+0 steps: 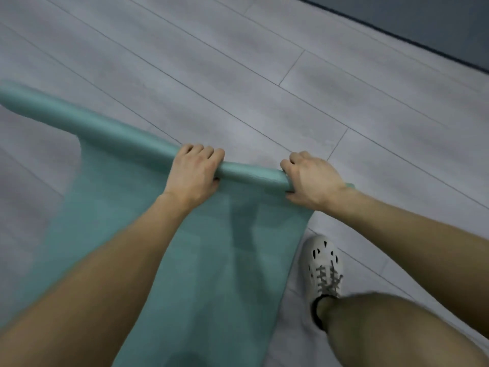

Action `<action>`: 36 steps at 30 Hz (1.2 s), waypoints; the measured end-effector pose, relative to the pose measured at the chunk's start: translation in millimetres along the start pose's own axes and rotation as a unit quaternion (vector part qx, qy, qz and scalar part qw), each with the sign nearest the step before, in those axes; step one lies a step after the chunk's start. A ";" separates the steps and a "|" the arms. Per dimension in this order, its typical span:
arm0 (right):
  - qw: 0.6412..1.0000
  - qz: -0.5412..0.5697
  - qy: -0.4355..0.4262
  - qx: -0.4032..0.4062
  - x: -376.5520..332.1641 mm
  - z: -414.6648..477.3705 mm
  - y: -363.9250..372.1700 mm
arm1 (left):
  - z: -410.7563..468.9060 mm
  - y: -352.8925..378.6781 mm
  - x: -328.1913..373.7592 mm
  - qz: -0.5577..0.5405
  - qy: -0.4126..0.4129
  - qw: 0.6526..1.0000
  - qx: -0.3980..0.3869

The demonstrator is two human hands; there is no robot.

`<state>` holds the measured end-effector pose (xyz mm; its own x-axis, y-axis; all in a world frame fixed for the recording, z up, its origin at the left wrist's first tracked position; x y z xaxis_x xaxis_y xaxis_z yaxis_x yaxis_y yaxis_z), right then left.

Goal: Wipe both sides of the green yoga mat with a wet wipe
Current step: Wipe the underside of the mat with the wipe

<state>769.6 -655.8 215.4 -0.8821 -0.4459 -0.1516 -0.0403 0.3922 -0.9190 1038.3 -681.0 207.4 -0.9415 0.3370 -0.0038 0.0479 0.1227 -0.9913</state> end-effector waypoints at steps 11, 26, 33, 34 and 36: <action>0.988 -0.071 0.080 0.114 -131.6 -141.1 -144.8 | -125.8 -211.7 -20.3 0.008 0.014 0.998 -0.065; 0.906 0.021 0.332 0.261 -341.8 -436.5 -270.1 | -334.1 -441.3 64.5 0.000 0.144 0.989 -0.034; 0.909 0.199 0.355 0.090 -369.7 -573.7 -202.3 | -325.4 -464.8 217.2 -0.029 0.180 0.981 -0.061; 0.904 0.210 0.365 0.077 -368.0 -592.0 -198.6 | -325.6 -468.7 242.1 -0.035 0.183 0.981 -0.062; 0.893 0.213 0.390 0.075 -362.0 -623.2 -196.4 | -325.7 -475.3 290.5 -0.048 0.187 0.979 -0.062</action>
<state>804.3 -70.1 677.6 -0.8634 0.4364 -0.2531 0.3883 0.2545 -0.8857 850.7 -337.4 720.3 -0.7566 0.6338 0.1612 0.0268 0.2763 -0.9607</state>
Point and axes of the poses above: each hand's wrist, its own z-axis towards the middle knuckle, its own y-axis out of the palm, x = y × z, the point moved 2 cm from there along z, towards the middle knuckle, and after that the axes turned 7 degrees about -y, right-handed, at the moved point
